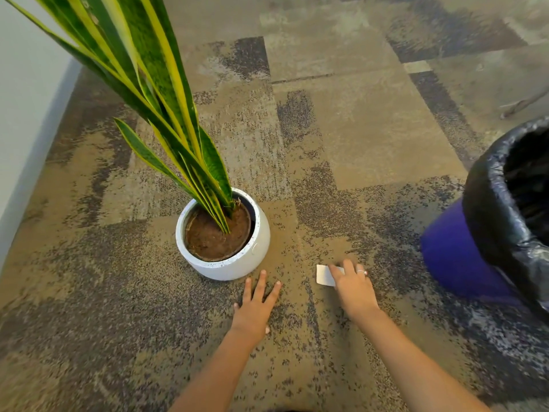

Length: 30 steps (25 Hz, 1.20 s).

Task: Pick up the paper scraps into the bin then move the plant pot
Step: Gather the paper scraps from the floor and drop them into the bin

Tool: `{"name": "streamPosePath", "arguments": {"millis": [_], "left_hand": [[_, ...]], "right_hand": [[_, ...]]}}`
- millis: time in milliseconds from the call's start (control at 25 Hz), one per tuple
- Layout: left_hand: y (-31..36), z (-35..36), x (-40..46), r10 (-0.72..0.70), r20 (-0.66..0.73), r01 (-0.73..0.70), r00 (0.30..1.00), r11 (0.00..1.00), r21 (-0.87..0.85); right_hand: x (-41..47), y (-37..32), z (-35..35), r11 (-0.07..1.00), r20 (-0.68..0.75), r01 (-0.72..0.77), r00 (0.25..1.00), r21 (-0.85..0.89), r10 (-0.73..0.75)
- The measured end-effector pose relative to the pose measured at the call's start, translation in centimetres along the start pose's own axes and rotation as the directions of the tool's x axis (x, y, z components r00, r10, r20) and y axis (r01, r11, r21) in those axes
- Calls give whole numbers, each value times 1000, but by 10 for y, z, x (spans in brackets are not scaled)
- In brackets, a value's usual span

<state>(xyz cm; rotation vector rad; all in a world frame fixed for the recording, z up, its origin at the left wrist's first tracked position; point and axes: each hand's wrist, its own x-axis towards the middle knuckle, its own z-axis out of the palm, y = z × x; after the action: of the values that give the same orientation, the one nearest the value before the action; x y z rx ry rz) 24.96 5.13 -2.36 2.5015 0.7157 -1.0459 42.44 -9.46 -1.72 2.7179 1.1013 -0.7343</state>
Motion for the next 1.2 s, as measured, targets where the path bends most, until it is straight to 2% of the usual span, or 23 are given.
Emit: {"name": "streamPosePath", "arguments": {"millis": [120, 280, 400, 480, 600, 760, 840, 960, 1040, 1200], "left_hand": [[1, -3, 0, -1, 27, 1, 1000, 1000, 9], [-2, -16, 0, 34, 78, -38, 996, 998, 52], [-4, -28, -3, 63, 98, -71, 993, 994, 85], [-4, -34, -6, 78, 110, -91, 991, 989, 117], [-5, -37, -5, 90, 124, -108, 988, 984, 144], [7, -40, -16, 79, 170, -100, 982, 988, 115], [17, -43, -27, 77, 175, -88, 982, 995, 53], [25, -46, -41, 92, 201, -84, 975, 995, -50], [31, -54, -51, 95, 217, -77, 971, 993, -93], [46, -66, -72, 128, 161, -107, 979, 985, -132]], "right_hand": [[-7, 6, -3, 999, -42, -47, 998, 19, 48], [-24, 19, -11, 996, -92, -8, 996, 93, 17], [-42, 18, -29, 981, -297, 75, 955, 180, -18], [-55, 15, -50, 959, -468, 163, 883, 232, -37], [-76, 15, -102, 913, -702, 286, 712, 293, 2], [-102, 36, -180, 903, -853, 276, 497, 329, 159], [-114, 60, -210, 896, -861, 230, 440, 381, 254], [-131, 106, -237, 867, -787, 33, 438, 497, 434], [-134, 135, -241, 805, -676, -137, 473, 577, 565], [-126, 172, -235, 627, -332, -338, 623, 702, 708]]}}
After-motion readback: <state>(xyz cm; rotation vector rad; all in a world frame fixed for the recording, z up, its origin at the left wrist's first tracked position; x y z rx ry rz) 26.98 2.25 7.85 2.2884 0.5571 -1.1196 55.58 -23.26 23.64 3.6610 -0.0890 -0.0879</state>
